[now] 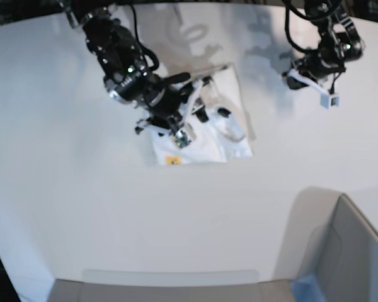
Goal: Layout the t-shirt on the table in an organized manner, then fold the t-shirt properly
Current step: 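Pull the shirt toward the table center with the right gripper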
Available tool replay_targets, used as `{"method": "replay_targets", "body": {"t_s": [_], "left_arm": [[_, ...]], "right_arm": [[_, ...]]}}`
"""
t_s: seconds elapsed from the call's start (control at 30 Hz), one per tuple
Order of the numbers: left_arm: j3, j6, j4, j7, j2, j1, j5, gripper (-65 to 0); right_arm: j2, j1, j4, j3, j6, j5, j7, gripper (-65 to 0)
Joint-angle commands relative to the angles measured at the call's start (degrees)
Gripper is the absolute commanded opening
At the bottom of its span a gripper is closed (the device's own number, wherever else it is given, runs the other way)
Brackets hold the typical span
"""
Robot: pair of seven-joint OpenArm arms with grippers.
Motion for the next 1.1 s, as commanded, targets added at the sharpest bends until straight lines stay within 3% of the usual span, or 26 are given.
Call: {"method": "replay_targets", "body": {"t_s": [0.0,0.13,0.4,0.53,0.7,0.93,1.07], "left_arm": [[-0.24,-0.18,0.85,-0.29,-0.57,-0.26,-0.97,-60.1],[0.03,-0.18,0.85,-0.29,-0.48,-0.26,-0.97,-60.1],[-0.33,-0.18,0.85,-0.29,-0.48,-0.17,-0.97,-60.1],[-0.33,-0.18,0.85,-0.29,-0.48,0.0,-0.97,-60.1],[-0.33,-0.18,0.93,-0.29,-0.48,0.18,-0.97,-60.1],[-0.33,-0.18,2.43,2.09,-0.75,-0.17,-0.97,-60.2],[-0.15,-0.27,9.9,2.61,-0.83,-0.88,-0.97,-60.0]], "right_arm": [[-0.17,0.03,1.0,0.14,0.18,0.13,1.14,-40.7],[-1.14,-1.47,-1.02,-1.61,0.18,0.48,1.14,-40.7],[-1.93,1.0,-4.54,-14.1,0.18,0.48,1.22,-40.7],[-1.93,2.49,-4.1,-17.09,0.18,0.22,1.05,-40.7],[-2.02,5.83,-1.99,-16.38,0.18,0.04,1.22,-40.7],[-3.42,10.05,-4.54,-6.1,0.18,0.48,1.31,-40.7],[-2.37,8.12,-2.78,-0.65,0.18,0.57,0.87,-40.7]]}}
